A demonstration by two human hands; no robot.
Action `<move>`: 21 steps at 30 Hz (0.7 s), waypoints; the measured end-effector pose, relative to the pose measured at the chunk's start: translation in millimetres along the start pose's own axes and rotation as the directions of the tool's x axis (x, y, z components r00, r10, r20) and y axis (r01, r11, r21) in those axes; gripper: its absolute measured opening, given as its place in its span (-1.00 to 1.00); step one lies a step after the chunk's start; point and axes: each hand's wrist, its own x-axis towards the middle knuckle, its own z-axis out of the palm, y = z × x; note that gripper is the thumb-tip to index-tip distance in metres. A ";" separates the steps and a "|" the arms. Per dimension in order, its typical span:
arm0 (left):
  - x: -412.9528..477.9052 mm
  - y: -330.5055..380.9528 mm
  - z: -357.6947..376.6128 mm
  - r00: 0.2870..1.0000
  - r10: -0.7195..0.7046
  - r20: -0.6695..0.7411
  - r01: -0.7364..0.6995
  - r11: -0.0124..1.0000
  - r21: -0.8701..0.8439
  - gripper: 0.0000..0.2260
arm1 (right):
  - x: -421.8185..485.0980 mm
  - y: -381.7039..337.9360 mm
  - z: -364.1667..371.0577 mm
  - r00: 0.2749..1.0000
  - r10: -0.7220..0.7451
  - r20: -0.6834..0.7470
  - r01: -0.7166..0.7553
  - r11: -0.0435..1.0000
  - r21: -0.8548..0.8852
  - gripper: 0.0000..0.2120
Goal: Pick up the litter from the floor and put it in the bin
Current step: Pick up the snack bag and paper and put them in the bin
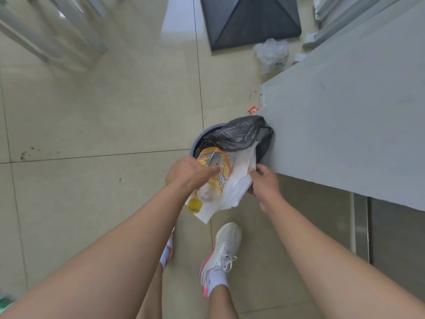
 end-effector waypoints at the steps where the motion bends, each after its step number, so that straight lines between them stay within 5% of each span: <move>1: 6.3 3.8 3.1 1.000 -0.002 0.004 0.002 1.000 0.010 -0.51 | -2.1 1.4 -1.8 1.000 -0.011 0.017 0.011 1.000 0.018 -0.82; 6: 29.2 21.1 25.2 0.999 -0.005 -0.038 0.009 0.996 0.092 -0.36 | -17.8 10.4 -7.3 0.995 -0.014 0.100 0.023 0.996 -0.085 -0.85; 11: 37.1 27.0 39.9 0.993 0.034 -0.112 -0.022 0.993 0.114 -0.22 | -14.5 -2.9 19.3 0.977 -0.169 0.130 0.197 0.948 -0.250 -0.59; 15: 41.4 14.5 38.0 0.932 0.266 -0.245 -0.301 0.946 -0.118 -0.52 | -1.8 -23.3 40.3 0.976 -0.193 0.097 0.211 0.944 -0.252 -0.50; 18: 42.2 -2.9 41.9 0.888 0.423 -0.181 -0.415 0.906 0.086 -0.62 | -0.8 -25.6 40.8 0.984 -0.143 0.102 0.169 0.933 -0.319 -0.57; 21: 41.0 -9.9 41.8 0.902 0.430 -0.046 -0.405 0.877 0.260 -0.58 | -16.4 -23.1 31.5 0.985 -0.142 0.100 0.171 0.888 -0.427 -0.64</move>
